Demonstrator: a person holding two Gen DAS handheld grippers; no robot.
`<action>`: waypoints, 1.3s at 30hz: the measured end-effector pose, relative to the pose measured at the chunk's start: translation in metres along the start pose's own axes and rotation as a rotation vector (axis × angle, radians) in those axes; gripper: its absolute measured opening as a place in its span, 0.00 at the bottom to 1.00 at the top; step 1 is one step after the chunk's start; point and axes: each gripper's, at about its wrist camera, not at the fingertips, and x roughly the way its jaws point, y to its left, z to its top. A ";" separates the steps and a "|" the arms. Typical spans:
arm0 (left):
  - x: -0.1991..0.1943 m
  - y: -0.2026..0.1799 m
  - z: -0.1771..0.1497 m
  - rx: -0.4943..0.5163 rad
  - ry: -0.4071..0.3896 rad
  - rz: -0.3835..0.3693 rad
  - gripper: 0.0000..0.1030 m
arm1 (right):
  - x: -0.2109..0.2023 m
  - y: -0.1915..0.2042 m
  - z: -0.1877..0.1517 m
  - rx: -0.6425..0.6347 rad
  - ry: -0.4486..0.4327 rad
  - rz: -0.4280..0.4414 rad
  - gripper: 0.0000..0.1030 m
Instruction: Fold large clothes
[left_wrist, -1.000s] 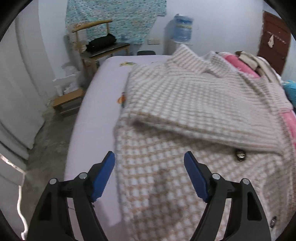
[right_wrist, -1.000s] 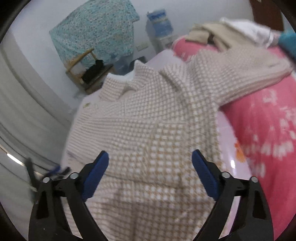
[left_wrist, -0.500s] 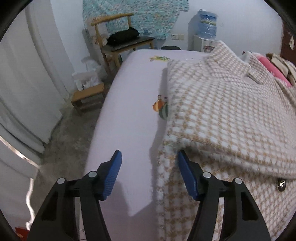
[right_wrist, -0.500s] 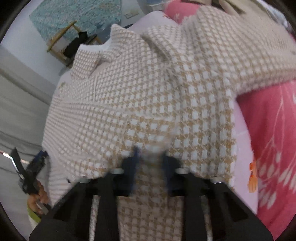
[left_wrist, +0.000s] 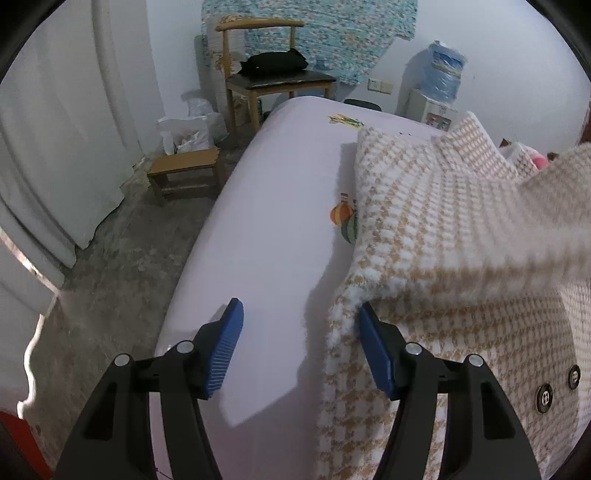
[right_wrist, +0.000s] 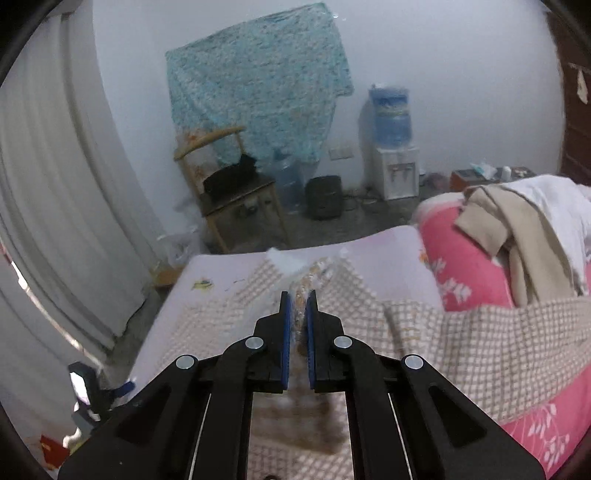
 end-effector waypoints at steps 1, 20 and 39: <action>0.000 0.001 0.000 -0.002 0.000 0.000 0.59 | 0.008 -0.012 -0.007 0.006 0.028 -0.018 0.06; -0.002 -0.013 -0.004 0.064 -0.027 0.063 0.59 | 0.132 0.057 -0.038 -0.164 0.403 0.135 0.55; -0.003 -0.003 -0.010 -0.035 -0.056 0.022 0.60 | 0.256 0.179 -0.071 -0.521 0.568 0.220 0.06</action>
